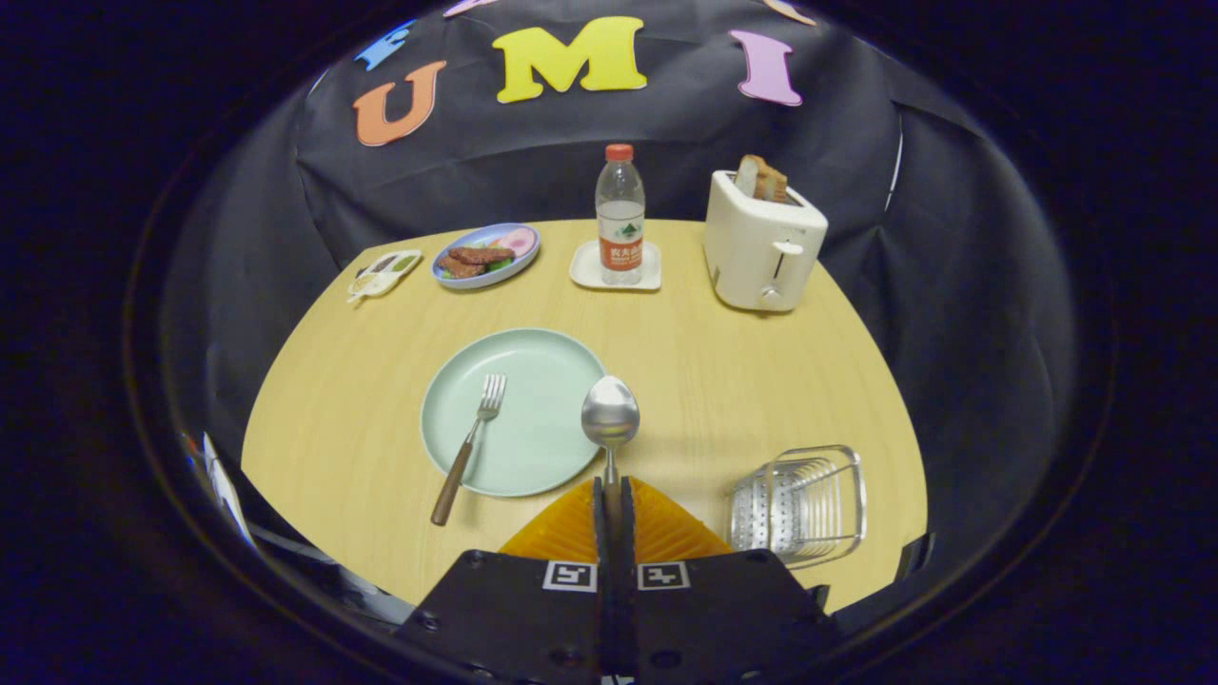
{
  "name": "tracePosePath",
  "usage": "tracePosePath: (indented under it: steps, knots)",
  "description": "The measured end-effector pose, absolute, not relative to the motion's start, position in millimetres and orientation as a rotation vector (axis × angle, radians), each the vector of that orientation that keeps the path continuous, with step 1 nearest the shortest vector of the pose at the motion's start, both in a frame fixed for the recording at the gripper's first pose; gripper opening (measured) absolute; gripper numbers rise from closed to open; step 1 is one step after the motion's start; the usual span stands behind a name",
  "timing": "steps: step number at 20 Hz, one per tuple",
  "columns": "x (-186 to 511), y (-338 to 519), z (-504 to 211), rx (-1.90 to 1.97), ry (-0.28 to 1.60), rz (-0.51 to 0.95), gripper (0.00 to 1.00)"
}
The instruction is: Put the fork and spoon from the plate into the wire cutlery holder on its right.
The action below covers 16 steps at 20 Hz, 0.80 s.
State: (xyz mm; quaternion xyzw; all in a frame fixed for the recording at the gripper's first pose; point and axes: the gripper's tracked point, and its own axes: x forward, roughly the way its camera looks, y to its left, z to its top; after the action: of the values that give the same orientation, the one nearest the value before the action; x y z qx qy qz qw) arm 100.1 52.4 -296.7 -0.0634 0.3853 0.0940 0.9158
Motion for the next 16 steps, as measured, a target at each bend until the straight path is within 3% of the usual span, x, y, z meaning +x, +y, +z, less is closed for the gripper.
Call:
tracePosePath:
  steps: [9,16]
  knots:
    - [70.9,-60.9,-272.7,-0.085,0.777,0.112,0.0]
    - [57.9,-79.1,-284.6,-0.075,0.826,0.113,0.01]
